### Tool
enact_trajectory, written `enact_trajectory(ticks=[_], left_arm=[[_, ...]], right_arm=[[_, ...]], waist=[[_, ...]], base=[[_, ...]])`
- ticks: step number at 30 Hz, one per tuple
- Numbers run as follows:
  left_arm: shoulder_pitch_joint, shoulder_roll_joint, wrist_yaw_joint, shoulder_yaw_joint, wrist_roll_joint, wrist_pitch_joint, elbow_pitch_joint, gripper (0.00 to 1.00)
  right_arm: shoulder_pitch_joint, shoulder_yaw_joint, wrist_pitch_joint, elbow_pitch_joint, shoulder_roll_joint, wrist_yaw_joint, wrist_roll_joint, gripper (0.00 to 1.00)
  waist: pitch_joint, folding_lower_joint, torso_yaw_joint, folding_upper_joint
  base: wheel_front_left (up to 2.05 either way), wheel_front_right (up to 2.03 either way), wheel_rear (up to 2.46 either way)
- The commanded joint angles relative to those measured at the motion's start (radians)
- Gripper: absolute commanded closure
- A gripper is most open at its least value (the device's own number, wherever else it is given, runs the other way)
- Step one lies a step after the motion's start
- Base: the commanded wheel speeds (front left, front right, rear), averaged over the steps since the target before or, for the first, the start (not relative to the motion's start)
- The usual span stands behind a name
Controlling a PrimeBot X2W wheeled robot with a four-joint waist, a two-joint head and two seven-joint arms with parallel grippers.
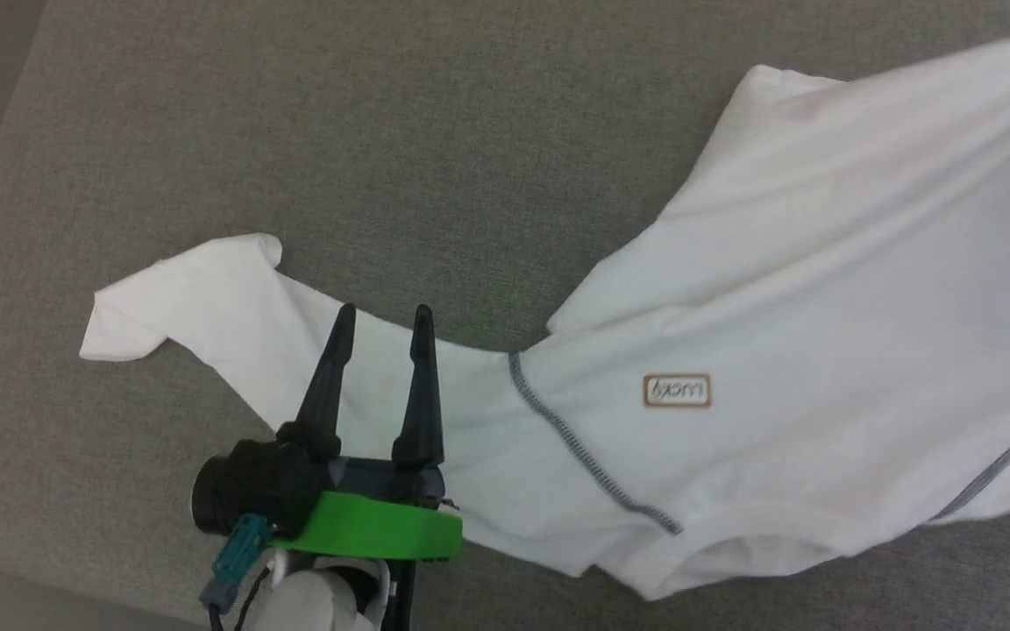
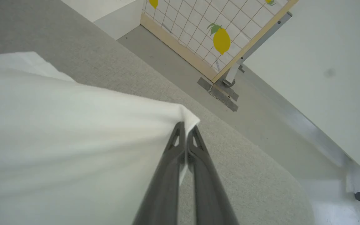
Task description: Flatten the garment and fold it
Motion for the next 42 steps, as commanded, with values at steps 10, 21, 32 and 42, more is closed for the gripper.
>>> enact_trajectory(ticks=[10, 21, 32, 42], left_arm=[[-0.055, -0.003, 0.006, -0.046, -0.018, -0.005, 0.0, 0.0], [-0.09, -0.003, 0.013, -0.068, -0.014, -0.005, 0.009, 0.0], [-0.054, -0.002, 0.002, -0.012, 0.028, -0.005, 0.03, 0.0], [0.044, 0.025, -0.016, 0.048, 0.042, -0.005, 0.029, 0.0]], right_arm=[[-0.326, 0.125, -0.153, 0.173, -0.127, -0.002, -0.174, 1.0], [-0.35, 0.149, -0.241, 0.357, -0.005, -0.002, -0.194, 0.0], [-0.145, -0.039, -0.331, 0.226, 0.101, -0.002, -0.087, 0.0], [0.447, -0.359, -0.354, -0.21, 0.329, -0.002, -0.088, 0.0]], waist=[[0.092, 0.0, 0.09, 0.0], [0.106, 0.0, 0.074, 0.0], [-0.028, 0.0, -0.042, 0.0], [-0.151, 0.0, -0.15, 0.0]], base=[[0.0, 0.0, 0.0], [0.0, 0.0, 0.0], [0.0, 0.0, 0.0], [0.0, 0.0, 0.0]])
